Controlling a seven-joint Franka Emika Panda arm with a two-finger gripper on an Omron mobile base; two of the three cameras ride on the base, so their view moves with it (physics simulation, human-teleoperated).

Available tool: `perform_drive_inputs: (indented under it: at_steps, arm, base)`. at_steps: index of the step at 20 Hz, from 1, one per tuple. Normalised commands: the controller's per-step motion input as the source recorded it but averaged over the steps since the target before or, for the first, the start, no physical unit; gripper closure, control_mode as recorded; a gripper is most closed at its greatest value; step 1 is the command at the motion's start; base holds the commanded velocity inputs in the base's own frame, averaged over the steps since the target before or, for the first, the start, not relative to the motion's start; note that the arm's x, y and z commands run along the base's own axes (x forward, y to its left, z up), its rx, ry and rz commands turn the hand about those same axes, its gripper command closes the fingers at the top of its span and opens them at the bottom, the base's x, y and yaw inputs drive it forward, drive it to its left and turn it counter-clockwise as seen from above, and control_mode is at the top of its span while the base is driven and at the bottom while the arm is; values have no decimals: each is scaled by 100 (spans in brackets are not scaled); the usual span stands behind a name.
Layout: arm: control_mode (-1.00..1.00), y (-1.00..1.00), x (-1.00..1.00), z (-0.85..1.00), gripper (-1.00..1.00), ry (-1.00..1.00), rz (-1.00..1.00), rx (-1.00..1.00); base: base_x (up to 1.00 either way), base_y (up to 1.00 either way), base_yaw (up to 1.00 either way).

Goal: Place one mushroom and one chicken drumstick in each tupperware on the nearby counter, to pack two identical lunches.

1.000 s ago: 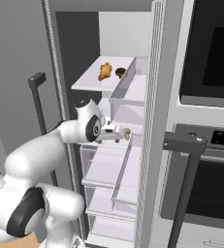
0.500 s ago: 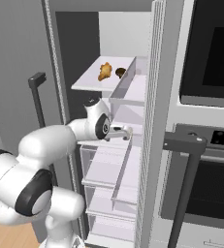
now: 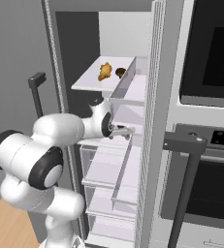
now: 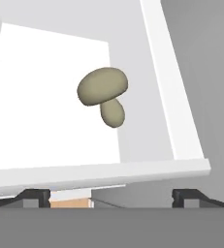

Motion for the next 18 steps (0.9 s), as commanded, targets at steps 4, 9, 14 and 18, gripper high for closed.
perform_drive_inputs:
  at_steps: [4,9,14,18]
  arm:
    - [-100,-6,44,-10,-100,0,0,0]
    - [-100,-20,34,-18,-100,0,0,0]
    - [-100,-17,23,-24,-100,0,0,0]
    - [-100,-1,20,-25,-100,0,0,0]
  base:
    - [0,0,0]
    - [0,0,0]
    - [0,0,0]
    - [0,0,0]
